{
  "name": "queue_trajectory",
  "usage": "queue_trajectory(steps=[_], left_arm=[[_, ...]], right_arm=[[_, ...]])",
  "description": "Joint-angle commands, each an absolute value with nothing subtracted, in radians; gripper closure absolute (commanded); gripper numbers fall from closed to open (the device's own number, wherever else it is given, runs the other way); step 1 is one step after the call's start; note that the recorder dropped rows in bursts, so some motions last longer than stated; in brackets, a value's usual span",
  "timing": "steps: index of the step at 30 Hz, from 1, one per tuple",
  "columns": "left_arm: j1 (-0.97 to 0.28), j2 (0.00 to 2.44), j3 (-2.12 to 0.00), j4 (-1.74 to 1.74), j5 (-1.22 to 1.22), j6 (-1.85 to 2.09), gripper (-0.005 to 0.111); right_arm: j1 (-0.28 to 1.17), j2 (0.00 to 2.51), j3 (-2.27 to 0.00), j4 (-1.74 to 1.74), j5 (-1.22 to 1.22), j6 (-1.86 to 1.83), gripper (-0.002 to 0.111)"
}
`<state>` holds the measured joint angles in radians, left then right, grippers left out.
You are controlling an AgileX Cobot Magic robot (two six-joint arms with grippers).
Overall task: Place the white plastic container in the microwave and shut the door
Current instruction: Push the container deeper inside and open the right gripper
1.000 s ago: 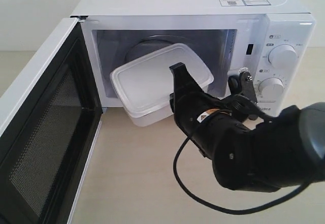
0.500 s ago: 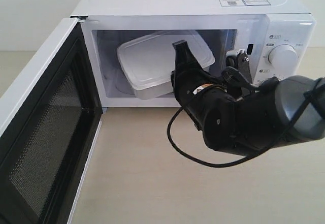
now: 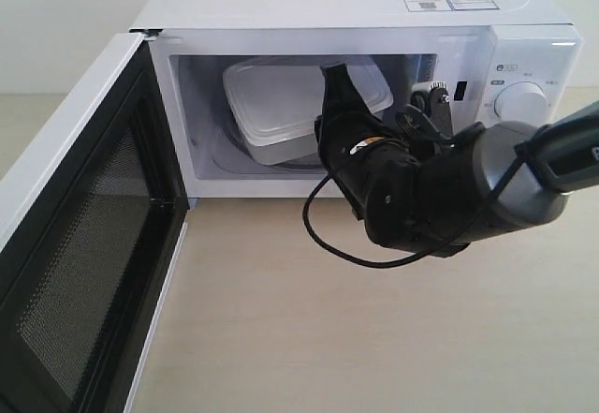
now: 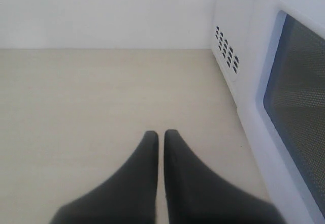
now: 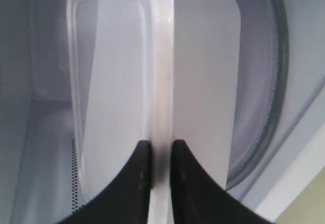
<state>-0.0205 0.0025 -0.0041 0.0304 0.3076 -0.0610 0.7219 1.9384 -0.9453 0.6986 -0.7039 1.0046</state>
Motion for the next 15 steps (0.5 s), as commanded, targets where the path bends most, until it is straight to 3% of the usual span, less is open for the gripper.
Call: queue_trajectory(steps=[1, 7, 12, 13, 15], left_arm=[[-0.022, 0.000, 0.000, 0.023, 0.305, -0.060, 0.102], [-0.022, 0.000, 0.000, 0.023, 0.303, -0.060, 0.102], [-0.022, 0.000, 0.000, 0.023, 0.303, -0.060, 0.102], [-0.022, 0.000, 0.000, 0.023, 0.303, -0.060, 0.102], [-0.022, 0.000, 0.000, 0.023, 0.303, -0.060, 0.102]], right_arm=[[0.708, 1.956, -0.978, 0.632, -0.721, 1.022, 0.108], [0.708, 1.966, -0.979, 0.635, -0.722, 1.043, 0.107], [0.708, 1.966, -0.979, 0.639, -0.722, 1.045, 0.063], [0.708, 1.966, -0.979, 0.639, -0.717, 1.045, 0.058], [0.708, 1.966, -0.977, 0.632, -0.702, 1.026, 0.058]])
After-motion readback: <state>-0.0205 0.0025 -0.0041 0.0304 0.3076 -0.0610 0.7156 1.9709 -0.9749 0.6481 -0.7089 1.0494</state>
